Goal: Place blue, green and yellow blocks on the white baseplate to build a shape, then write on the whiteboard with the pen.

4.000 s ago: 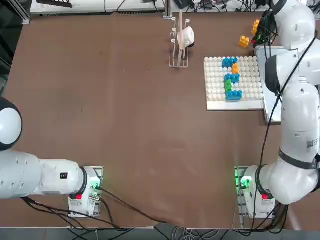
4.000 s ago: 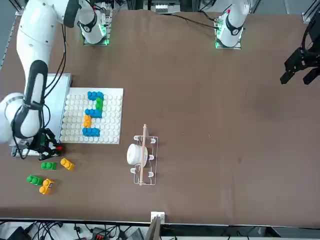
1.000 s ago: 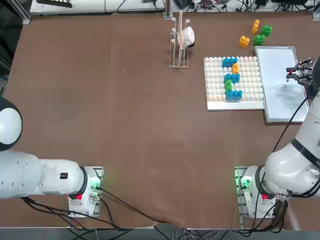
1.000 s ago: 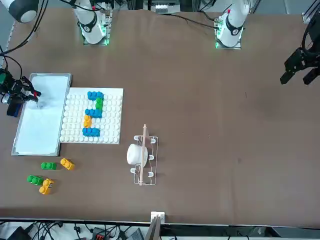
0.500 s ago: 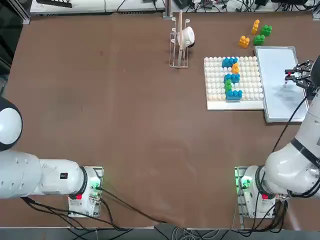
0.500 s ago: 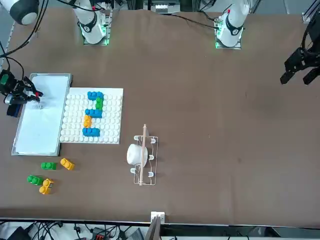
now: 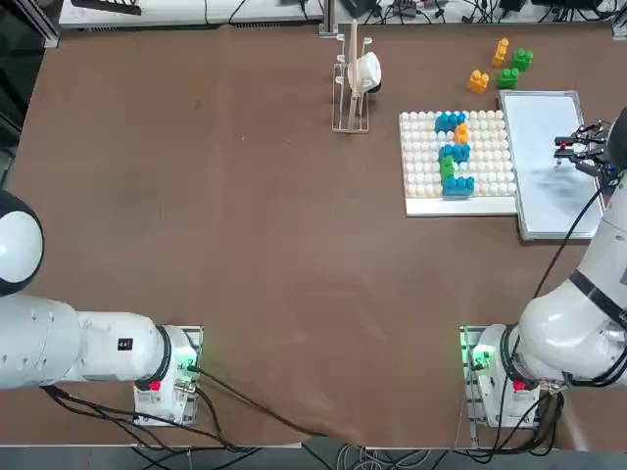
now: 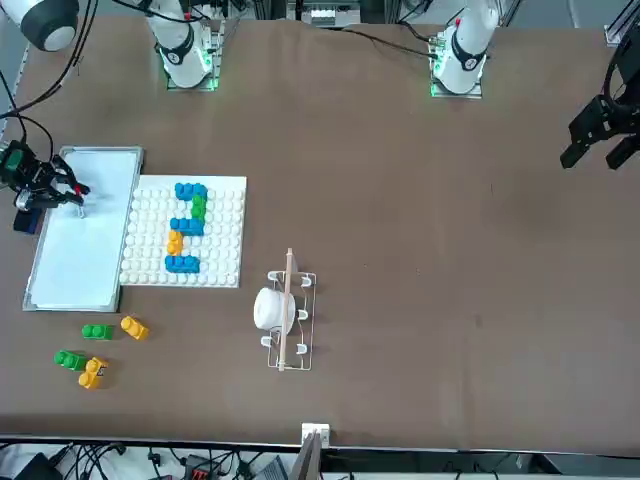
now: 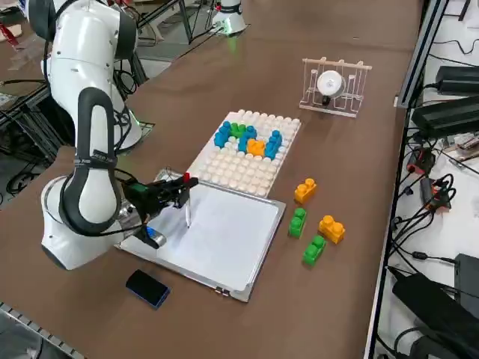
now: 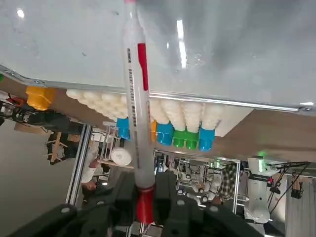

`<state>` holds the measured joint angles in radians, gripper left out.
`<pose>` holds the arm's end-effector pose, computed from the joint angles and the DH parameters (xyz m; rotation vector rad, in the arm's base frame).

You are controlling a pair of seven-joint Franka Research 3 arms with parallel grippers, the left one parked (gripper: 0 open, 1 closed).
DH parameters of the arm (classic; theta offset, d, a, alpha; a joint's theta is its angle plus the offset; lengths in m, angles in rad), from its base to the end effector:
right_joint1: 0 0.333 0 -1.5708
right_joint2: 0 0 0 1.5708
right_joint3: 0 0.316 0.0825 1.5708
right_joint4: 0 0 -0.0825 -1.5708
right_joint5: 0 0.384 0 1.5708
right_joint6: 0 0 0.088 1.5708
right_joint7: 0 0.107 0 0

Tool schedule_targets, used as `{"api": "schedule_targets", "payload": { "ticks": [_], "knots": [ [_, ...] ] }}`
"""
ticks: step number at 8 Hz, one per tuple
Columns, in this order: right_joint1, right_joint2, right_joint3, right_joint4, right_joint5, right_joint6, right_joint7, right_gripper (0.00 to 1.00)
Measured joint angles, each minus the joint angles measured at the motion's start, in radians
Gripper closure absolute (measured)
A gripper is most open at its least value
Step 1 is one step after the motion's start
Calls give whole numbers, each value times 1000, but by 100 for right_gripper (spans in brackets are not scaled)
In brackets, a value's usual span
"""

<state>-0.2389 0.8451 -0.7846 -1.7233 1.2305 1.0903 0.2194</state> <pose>0.4339 -0.3733 0.1955 -1.3643 1.4348 0.7782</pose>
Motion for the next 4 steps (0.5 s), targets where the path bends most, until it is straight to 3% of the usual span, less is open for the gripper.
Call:
{"api": "schedule_targets", "payload": {
  "ticks": [4],
  "knots": [
    [18,0,15,-28,31,-3,0,81]
  ]
}}
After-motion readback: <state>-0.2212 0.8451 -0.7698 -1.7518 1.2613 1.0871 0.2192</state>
